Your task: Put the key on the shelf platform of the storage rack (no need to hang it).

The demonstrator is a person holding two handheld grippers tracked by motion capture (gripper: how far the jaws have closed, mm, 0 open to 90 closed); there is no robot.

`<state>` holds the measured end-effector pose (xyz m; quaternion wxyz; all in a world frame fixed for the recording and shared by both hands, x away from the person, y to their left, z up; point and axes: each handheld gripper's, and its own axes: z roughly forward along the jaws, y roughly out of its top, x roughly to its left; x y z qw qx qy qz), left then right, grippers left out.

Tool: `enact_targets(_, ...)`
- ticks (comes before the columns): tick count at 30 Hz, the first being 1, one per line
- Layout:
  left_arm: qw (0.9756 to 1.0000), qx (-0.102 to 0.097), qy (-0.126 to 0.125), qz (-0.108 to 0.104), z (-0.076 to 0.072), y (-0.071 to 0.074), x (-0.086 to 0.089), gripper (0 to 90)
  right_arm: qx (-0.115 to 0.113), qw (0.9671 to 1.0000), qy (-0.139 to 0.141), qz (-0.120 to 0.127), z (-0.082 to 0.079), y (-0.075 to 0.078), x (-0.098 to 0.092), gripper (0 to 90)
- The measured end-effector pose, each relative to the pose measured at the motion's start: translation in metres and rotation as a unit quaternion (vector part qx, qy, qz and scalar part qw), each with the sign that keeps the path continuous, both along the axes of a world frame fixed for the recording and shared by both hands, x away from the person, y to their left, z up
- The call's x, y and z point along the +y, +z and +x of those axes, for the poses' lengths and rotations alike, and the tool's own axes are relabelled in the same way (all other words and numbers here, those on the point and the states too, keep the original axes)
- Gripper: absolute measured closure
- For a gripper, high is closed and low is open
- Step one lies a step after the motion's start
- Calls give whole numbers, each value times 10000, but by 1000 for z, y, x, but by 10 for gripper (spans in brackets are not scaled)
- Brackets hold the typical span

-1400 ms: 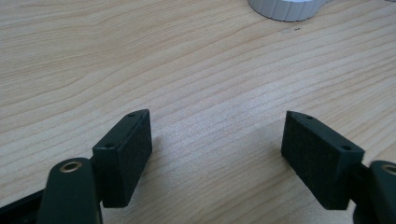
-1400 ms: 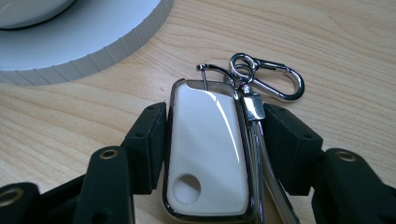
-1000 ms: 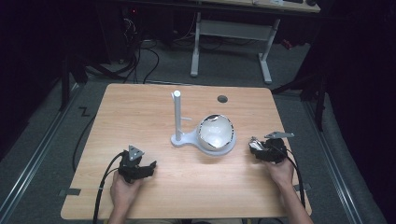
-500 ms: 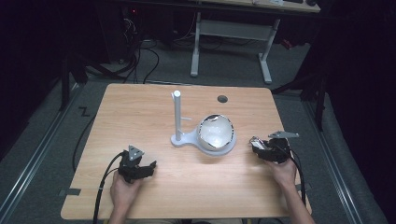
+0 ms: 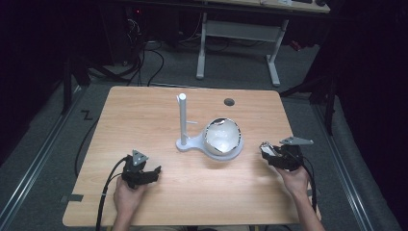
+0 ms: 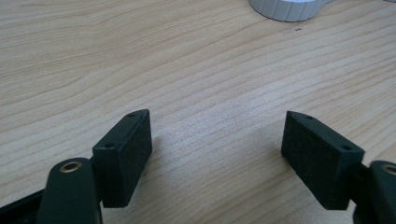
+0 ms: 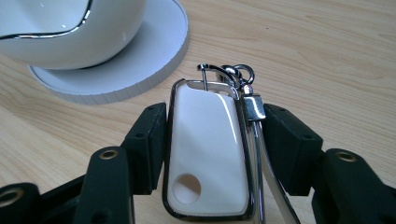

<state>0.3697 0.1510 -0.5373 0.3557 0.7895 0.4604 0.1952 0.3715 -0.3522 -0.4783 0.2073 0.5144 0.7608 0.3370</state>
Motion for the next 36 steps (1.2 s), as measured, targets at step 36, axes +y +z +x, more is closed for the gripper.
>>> enact_targets(36,10000,10,-4,-16,0,0,1,248,-239,9987,326,318,-42,33,40,431)
